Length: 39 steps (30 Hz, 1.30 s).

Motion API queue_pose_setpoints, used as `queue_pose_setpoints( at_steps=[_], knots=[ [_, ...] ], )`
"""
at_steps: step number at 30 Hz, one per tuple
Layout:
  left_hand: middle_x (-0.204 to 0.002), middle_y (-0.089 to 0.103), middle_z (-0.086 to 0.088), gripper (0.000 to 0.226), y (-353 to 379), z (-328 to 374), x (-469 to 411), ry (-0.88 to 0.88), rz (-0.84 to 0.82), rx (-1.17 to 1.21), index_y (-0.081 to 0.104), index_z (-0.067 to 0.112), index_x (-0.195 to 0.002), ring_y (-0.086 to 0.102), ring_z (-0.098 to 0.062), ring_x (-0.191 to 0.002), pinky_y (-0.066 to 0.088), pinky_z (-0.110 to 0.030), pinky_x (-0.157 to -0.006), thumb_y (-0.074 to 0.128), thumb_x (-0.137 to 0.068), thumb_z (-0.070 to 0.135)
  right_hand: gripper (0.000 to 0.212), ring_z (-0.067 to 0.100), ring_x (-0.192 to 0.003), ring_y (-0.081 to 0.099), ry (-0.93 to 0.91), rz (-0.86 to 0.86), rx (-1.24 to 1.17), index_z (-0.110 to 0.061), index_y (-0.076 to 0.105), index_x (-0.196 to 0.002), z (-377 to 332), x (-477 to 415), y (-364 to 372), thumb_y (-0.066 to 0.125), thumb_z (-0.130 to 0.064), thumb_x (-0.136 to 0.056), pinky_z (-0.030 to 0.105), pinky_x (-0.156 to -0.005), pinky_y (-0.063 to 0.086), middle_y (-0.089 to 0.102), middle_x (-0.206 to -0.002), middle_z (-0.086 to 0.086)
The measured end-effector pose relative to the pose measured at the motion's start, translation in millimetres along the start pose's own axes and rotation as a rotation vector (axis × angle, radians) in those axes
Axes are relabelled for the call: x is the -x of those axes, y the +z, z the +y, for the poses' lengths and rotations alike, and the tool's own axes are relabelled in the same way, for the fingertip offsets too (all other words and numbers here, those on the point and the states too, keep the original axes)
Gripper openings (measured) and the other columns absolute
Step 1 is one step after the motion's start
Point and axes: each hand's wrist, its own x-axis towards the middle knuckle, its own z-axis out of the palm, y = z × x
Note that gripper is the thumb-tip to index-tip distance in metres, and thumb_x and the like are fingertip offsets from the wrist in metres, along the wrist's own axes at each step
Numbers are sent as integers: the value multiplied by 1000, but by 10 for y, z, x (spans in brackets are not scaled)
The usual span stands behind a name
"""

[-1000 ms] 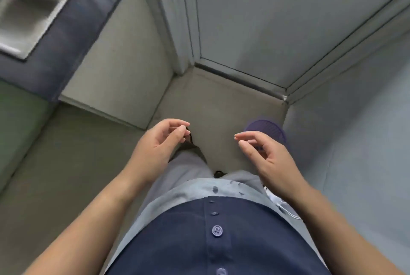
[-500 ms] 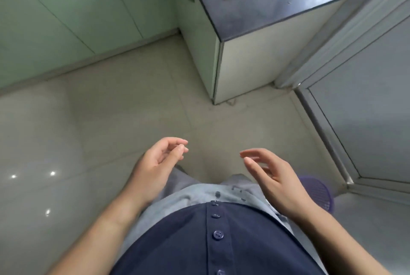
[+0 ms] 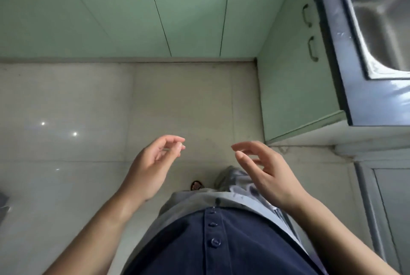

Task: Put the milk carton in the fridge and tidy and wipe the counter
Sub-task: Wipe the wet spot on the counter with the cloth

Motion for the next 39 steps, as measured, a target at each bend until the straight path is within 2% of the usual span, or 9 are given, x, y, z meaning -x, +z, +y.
queue_pose_setpoints(
  at_steps=[8,12,16,20,23,26,32,36,39],
  knots=[
    [-97,69,14,36,-560,135,-1132,-46,111,61,65,39,-92,65,-4,-91,47,-18,-86,50,-69,62,26,-1,-97,60,-30,-126,49,-35,63,-95,-397,-1572,-3,46,-53,-87,22,-85,50,64,-97,-17],
    [-95,69,15,37,-870,573,-2044,-26,177,78,66,35,-88,64,-4,-88,46,-14,-82,50,-67,61,41,-2,-96,59,-85,-129,99,-28,64,-103,-781,-2600,-292,44,-56,-81,26,-86,50,63,-100,-19],
    [-94,70,16,30,-1132,1097,-2853,21,209,95,65,36,-90,64,-3,-89,45,-10,-80,51,-73,57,43,-7,-99,56,-132,-164,131,-27,63,-106,-1220,-3488,-627,43,-54,-81,17,-86,46,61,-104,-22],
    [-98,68,19,42,-1320,1360,-3379,18,222,49,64,34,-96,63,1,-94,45,-13,-82,46,-71,63,41,-7,-99,55,-175,-175,160,-30,62,-106,-1499,-4209,-730,42,-56,-81,13,-84,44,61,-106,-22],
    [-100,68,20,43,-1526,1448,-3751,-11,228,45,64,37,-96,62,1,-98,44,-20,-86,45,-70,65,40,-4,-100,56,-178,-190,156,-31,61,-107,-1676,-4680,-697,43,-57,-82,19,-85,47,60,-106,-23],
    [-100,68,20,46,-1804,1543,-4218,-24,228,45,64,35,-96,62,2,-96,44,-18,-83,44,-68,65,43,1,-100,58,-188,-196,167,-31,62,-107,-1863,-5204,-613,43,-60,-81,30,-85,51,62,-107,-20],
    [-100,67,14,21,-2450,1877,-5373,24,117,-46,63,32,-98,61,5,-92,40,-1,-72,52,-88,46,45,0,-98,58,-166,-85,158,-28,62,-108,-2328,-6252,-561,42,-58,-81,30,-84,52,63,-106,-15],
    [-101,64,18,18,-2768,2200,-6176,75,-47,-198,62,32,-102,57,9,-95,42,-4,-78,50,-90,39,47,-1,-98,58,-95,32,107,-28,63,-108,-2540,-6768,-641,43,-59,-80,24,-81,51,63,-108,-15],
    [-102,62,17,19,-2841,2409,-6805,107,-157,-335,61,31,-105,56,6,-95,43,-12,-81,52,-90,40,50,0,-98,58,-63,143,104,-28,63,-106,-2541,-7057,-753,41,-63,-78,27,-81,52,62,-107,-14]
  ],
)
